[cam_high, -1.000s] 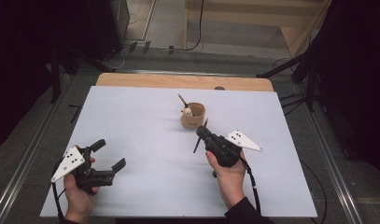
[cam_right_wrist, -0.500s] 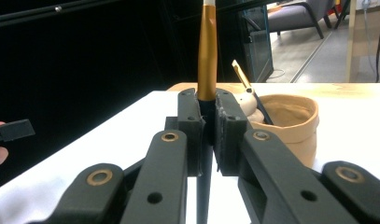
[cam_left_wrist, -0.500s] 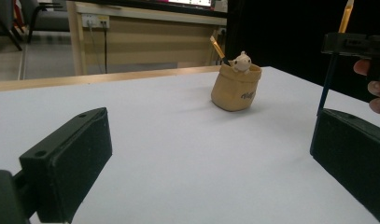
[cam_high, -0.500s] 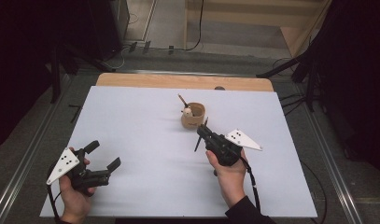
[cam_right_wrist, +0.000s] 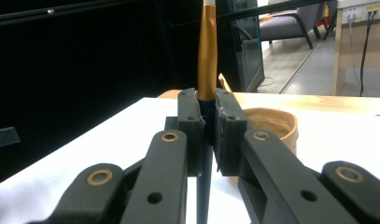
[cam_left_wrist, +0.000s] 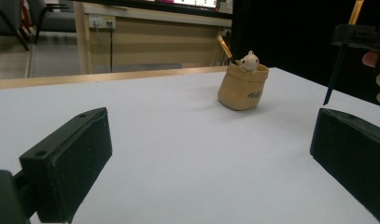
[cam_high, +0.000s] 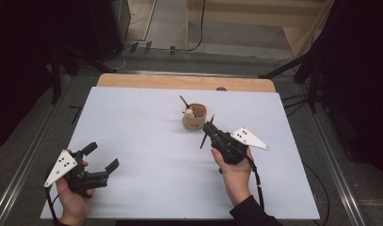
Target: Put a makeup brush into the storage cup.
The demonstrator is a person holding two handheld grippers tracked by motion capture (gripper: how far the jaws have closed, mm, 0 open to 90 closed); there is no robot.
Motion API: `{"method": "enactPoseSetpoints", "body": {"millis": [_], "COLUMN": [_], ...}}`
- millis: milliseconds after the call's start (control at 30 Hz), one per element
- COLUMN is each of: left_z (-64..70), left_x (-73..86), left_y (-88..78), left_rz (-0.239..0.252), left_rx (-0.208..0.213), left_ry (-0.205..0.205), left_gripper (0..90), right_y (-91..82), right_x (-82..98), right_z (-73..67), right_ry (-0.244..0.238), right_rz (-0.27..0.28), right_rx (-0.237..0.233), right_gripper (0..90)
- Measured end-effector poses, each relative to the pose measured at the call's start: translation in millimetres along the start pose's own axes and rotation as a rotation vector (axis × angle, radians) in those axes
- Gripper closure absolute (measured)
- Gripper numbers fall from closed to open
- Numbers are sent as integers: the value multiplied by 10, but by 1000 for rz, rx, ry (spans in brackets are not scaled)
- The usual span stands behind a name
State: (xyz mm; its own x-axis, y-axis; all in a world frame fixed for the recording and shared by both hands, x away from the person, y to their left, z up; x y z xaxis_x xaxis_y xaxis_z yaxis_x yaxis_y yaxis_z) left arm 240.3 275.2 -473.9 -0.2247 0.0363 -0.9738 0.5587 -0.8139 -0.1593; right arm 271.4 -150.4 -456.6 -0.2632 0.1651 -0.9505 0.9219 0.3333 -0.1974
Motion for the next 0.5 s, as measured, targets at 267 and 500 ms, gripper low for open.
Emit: {"method": "enactPoseSetpoints", "body": {"millis": [267,500], "left_z": [-29,-50], "left_x": [-1,8], "left_y": [1,2], "left_rz": [-15,-13], "left_rx": [-21,-17], "left_ry": [-6,-13], "left_gripper": [0,0], "right_y": [38,98], "right_x": [-55,-116], "right_z": [22,34], "right_ry": [-6,-24], "right_rz": [7,20], "right_rx": [6,24], "right_gripper": [841,841]}}
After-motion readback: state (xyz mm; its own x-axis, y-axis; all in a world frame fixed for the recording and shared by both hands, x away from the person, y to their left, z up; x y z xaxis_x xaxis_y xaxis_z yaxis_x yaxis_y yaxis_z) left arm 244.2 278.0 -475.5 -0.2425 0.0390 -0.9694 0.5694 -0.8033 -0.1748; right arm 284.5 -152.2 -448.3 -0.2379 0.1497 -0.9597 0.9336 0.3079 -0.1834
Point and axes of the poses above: each handheld gripper's, and its own axes: y roughly forward along the jaws, x roughly out of its underside, z roughly to its right, the point moved 1 cm from there along y, roughly forward along the jaws, and after that the axes turned 15 degrees about x, right-handed, at the moved point
